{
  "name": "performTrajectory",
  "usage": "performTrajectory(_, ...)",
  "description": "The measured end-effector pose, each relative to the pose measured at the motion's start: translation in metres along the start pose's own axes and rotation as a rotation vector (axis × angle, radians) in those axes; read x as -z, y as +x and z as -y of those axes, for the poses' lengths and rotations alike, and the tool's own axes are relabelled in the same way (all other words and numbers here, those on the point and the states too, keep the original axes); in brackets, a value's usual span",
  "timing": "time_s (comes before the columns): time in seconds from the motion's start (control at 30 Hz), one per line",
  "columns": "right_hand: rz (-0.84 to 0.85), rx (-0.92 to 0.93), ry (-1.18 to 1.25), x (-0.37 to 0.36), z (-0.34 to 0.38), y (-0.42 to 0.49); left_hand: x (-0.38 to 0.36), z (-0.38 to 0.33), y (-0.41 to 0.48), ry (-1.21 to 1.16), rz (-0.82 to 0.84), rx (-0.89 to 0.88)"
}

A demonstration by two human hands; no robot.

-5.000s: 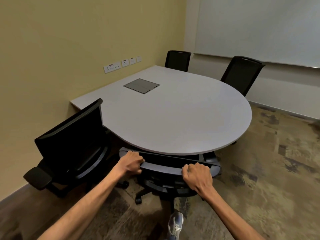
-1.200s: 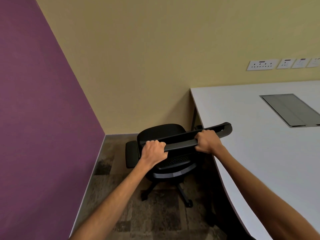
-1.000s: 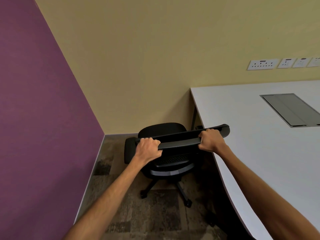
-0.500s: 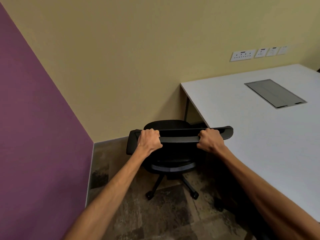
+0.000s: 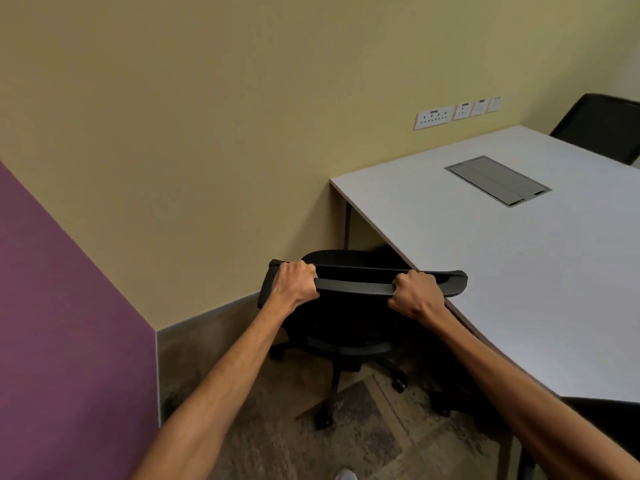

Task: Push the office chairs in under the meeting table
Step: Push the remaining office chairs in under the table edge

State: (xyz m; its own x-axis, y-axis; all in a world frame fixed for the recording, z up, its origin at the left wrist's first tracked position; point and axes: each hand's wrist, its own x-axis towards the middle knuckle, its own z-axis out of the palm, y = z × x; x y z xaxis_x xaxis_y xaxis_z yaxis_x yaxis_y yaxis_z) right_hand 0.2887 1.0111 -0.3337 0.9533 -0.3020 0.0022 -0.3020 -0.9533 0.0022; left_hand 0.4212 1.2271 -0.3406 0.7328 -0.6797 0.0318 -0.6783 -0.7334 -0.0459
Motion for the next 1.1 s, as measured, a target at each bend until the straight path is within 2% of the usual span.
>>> performTrajectory(0.5, -0.071, -0.228, 0.059, -0.004, 0.026, 0.072, -0.007, 0.058, 0.135, 0.003, 0.021, -0.217)
performTrajectory(1.1, -0.098, -0.639, 0.086, -0.01, 0.094, 0.187, -0.014, 0.133, 0.312, 0.056, 0.02, -0.635)
